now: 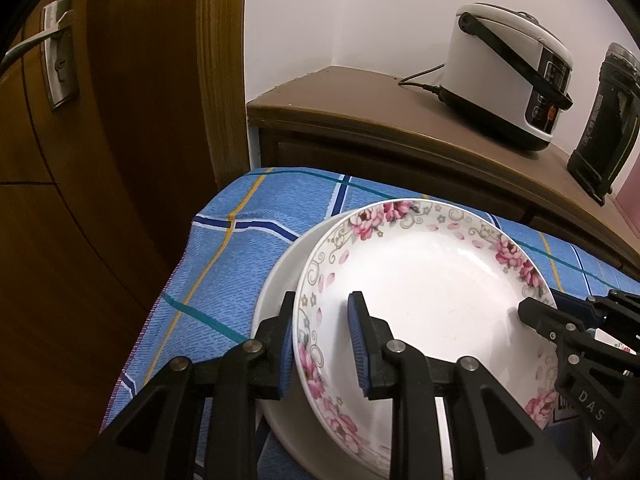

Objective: Organize plates and bowls
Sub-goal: 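Lower the pink-floral plate onto the grey plate with both grippers, then open both grippers and pull back from the stacked plates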

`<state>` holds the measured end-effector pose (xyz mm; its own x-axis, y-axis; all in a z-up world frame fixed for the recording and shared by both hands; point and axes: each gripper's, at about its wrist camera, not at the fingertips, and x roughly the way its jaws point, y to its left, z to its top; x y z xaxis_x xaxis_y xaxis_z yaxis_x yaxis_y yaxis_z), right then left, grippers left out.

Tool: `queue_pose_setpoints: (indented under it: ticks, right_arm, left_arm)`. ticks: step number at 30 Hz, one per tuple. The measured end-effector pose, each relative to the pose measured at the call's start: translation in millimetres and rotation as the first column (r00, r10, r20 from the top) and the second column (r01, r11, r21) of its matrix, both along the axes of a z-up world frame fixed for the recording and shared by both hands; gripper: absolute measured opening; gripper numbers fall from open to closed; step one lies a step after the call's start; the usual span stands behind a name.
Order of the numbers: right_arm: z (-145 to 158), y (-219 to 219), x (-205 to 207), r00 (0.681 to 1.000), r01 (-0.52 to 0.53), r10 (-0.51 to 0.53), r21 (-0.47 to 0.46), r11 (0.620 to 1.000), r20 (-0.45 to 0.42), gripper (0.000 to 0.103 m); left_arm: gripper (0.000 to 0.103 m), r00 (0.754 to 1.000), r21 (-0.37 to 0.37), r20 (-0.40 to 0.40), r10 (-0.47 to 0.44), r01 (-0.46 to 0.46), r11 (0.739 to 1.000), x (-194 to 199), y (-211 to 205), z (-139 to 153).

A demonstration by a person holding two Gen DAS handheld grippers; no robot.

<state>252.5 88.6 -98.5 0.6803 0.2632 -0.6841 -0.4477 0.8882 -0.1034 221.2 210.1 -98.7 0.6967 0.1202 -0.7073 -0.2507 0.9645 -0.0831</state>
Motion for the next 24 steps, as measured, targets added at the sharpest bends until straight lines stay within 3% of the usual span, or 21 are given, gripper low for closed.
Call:
queue_pose_setpoints:
  ticks: [21,24]
  right_arm:
    - [0.5,2.1,-1.5,1.0,0.006,-0.005,-0.017,1.0,0.01,0.02]
    - [1.4,1.5,-4.4,1.0,0.005,-0.005,-0.007,1.0,0.01,0.022]
  left_arm:
    - [0.026,1.0,-0.006,0.003,-0.006,0.006,1.0,-2.4,0.2,0.7]
    - [0.033,1.0,0.002,0.002,-0.01,0.01,1.0,-1.9,-0.8,0.7]
